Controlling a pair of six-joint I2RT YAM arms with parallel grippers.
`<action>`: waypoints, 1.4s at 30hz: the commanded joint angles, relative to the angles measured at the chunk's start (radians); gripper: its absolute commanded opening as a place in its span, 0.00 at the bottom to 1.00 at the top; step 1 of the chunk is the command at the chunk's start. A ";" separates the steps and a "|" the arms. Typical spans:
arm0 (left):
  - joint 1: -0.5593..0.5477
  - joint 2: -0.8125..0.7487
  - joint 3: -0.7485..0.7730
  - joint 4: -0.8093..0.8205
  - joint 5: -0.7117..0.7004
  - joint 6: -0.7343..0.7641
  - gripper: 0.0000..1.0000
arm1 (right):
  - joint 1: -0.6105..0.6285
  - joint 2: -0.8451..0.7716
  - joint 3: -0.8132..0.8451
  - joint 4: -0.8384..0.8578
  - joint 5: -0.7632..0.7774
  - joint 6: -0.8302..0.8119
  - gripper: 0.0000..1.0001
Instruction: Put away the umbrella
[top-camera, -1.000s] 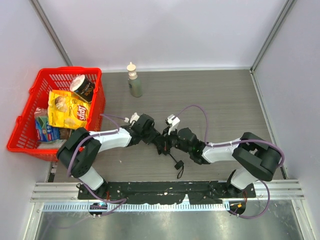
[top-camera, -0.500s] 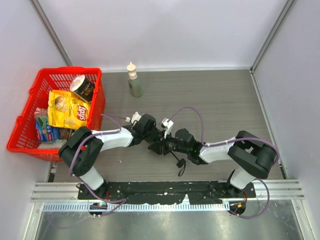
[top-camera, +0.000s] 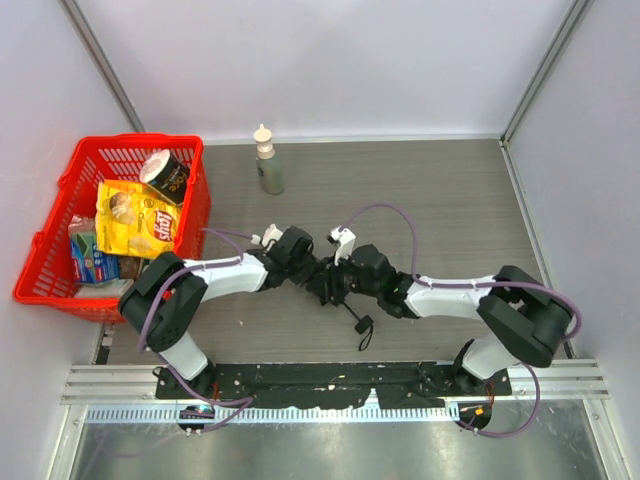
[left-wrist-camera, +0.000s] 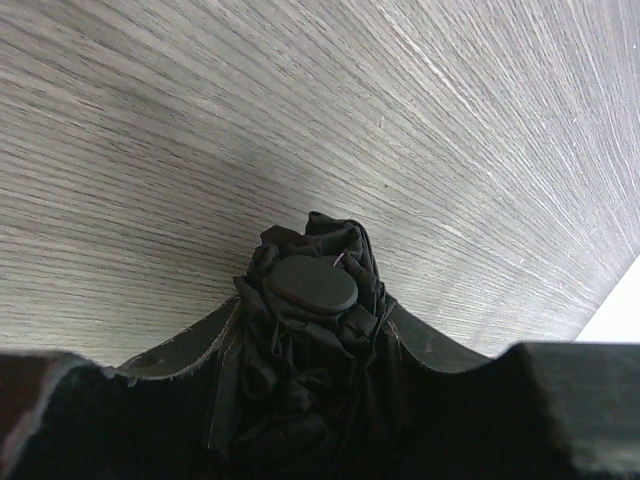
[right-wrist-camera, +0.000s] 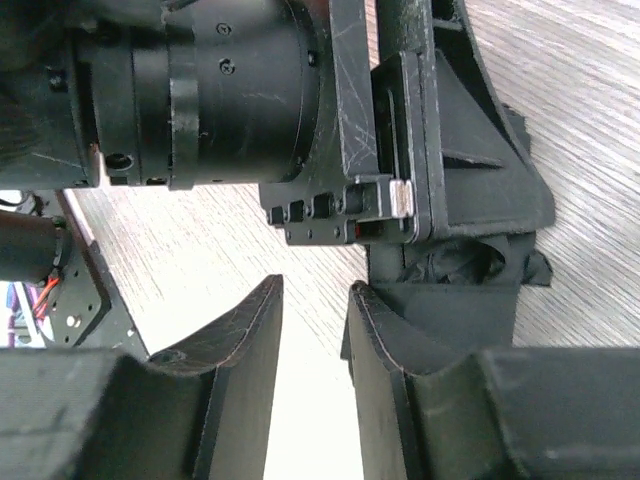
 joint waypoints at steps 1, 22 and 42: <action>-0.011 0.043 0.003 -0.188 0.010 -0.009 0.00 | 0.027 -0.087 0.076 -0.244 0.194 -0.078 0.38; 0.001 -0.148 -0.008 -0.025 0.215 0.128 0.00 | -0.020 -0.438 0.024 -0.467 0.140 -0.081 0.63; 0.021 -0.283 -0.111 0.361 0.421 0.231 0.00 | -0.011 -0.368 0.009 -0.321 0.068 0.071 0.78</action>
